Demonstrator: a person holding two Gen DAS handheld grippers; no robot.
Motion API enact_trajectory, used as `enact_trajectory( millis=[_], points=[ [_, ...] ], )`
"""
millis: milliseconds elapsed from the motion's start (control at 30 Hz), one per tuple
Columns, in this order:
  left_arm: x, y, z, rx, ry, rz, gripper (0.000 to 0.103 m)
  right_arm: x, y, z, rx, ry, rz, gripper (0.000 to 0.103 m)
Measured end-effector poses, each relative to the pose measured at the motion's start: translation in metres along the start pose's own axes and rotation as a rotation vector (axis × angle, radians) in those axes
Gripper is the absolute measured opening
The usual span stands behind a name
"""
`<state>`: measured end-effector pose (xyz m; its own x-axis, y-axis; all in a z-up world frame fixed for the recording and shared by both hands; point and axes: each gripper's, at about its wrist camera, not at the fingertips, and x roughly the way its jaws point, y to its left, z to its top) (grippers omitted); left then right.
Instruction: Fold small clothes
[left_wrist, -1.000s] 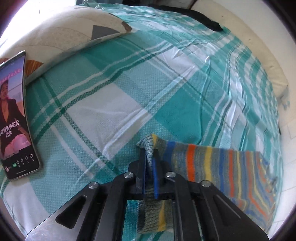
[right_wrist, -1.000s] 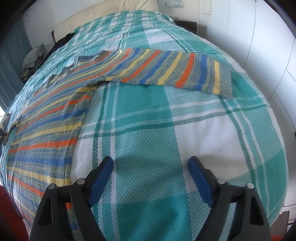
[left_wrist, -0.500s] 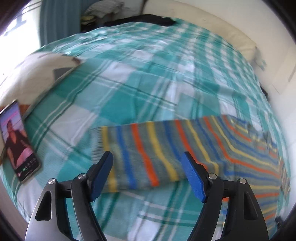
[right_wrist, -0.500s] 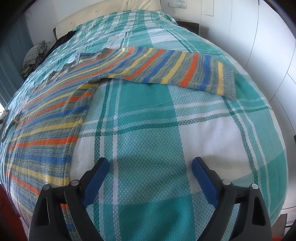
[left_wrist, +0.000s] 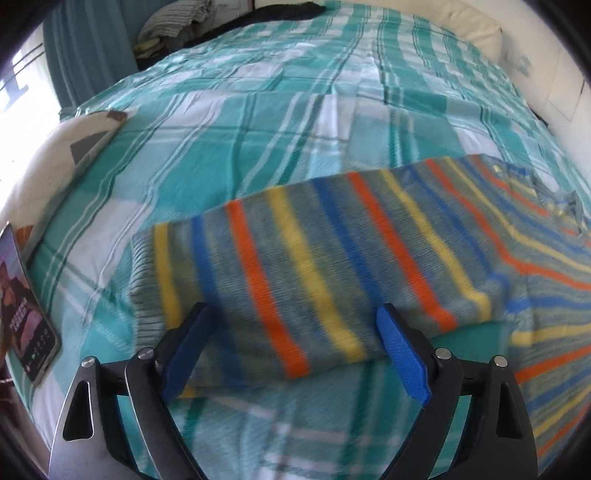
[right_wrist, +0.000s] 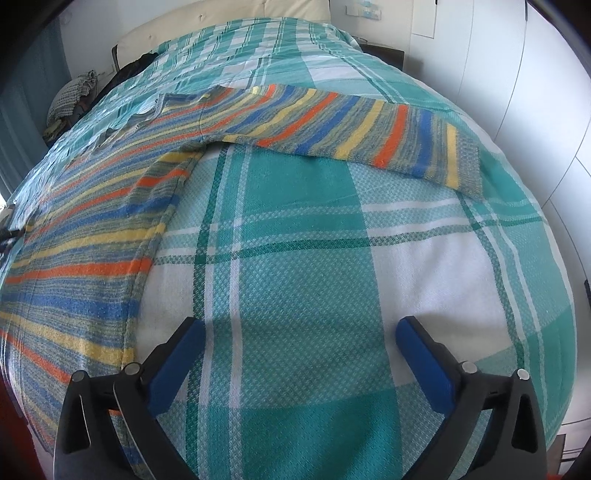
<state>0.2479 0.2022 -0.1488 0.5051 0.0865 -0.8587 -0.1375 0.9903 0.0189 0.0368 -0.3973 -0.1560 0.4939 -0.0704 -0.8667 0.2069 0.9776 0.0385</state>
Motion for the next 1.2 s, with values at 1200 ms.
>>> enact_trajectory(
  millis=[1200],
  points=[
    [0.015,-0.043,-0.002,0.089,-0.096,-0.194,0.103,0.003,0.007,-0.007,-0.027,-0.073,-0.051,0.103]
  ],
)
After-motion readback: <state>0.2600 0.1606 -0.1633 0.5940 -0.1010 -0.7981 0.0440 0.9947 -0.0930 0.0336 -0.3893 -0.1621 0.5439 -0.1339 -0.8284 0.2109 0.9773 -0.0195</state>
